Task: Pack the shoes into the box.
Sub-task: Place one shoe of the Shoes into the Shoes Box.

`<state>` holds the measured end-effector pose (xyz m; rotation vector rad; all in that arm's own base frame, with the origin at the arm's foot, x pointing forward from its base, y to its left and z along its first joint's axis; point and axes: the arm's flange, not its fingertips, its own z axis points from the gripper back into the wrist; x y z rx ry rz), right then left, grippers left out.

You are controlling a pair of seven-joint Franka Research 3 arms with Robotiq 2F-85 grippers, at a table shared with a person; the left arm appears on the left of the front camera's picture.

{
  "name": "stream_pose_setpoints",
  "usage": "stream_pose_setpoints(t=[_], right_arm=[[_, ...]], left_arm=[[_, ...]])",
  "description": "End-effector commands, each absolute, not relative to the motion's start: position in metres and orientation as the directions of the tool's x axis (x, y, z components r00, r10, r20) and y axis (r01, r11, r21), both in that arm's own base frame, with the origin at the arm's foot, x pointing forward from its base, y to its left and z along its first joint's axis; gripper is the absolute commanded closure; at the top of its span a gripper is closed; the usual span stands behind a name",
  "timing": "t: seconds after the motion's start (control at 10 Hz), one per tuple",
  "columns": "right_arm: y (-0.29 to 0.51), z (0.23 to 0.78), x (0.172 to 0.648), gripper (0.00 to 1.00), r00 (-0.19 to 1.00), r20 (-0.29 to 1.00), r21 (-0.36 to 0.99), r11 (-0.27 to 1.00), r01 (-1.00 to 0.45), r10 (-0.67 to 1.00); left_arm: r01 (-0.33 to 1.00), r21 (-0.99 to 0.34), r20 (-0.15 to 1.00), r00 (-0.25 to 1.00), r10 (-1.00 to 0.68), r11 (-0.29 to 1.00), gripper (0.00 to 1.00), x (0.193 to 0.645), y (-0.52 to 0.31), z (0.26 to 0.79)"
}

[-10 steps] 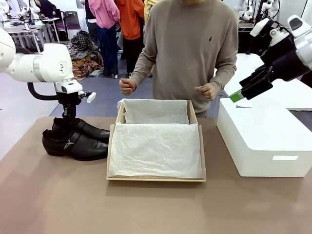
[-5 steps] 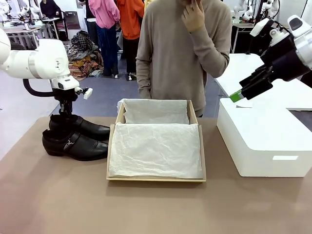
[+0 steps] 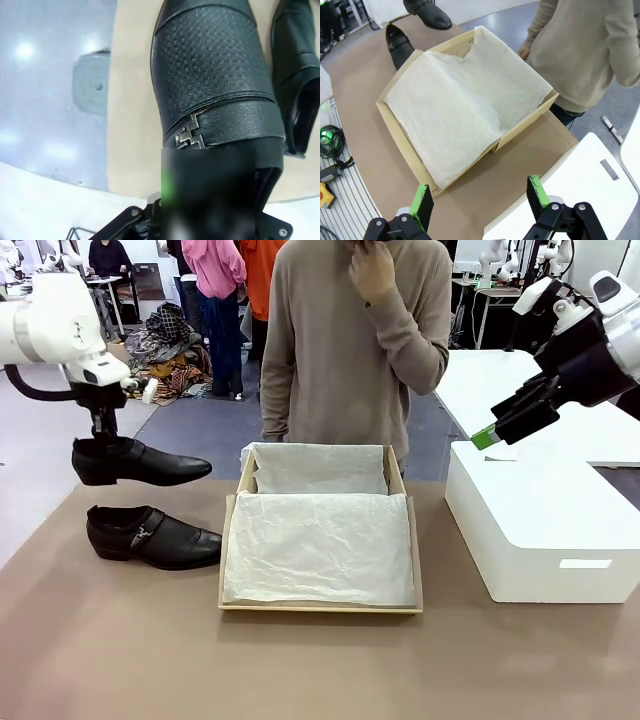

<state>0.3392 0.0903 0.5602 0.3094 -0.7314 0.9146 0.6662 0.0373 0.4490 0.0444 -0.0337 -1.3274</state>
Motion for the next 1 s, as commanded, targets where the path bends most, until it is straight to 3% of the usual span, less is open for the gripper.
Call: stream_pose_setpoints(t=[0.0, 0.9], right_arm=[[0.090, 0.560, 0.339, 0.00, 0.391, 0.695, -0.059, 0.589, -0.806, 0.604], [0.090, 0.560, 0.339, 0.00, 0.391, 0.695, -0.059, 0.589, -0.806, 0.604]], left_arm=[[0.961, 0.060, -0.022, 0.271, -0.962, 0.269, 1.00, 0.666, 0.029, 0.481], [0.975, -0.052, 0.084, 0.219, -0.972, 0.215, 1.00, 0.640, -0.103, 0.562]])
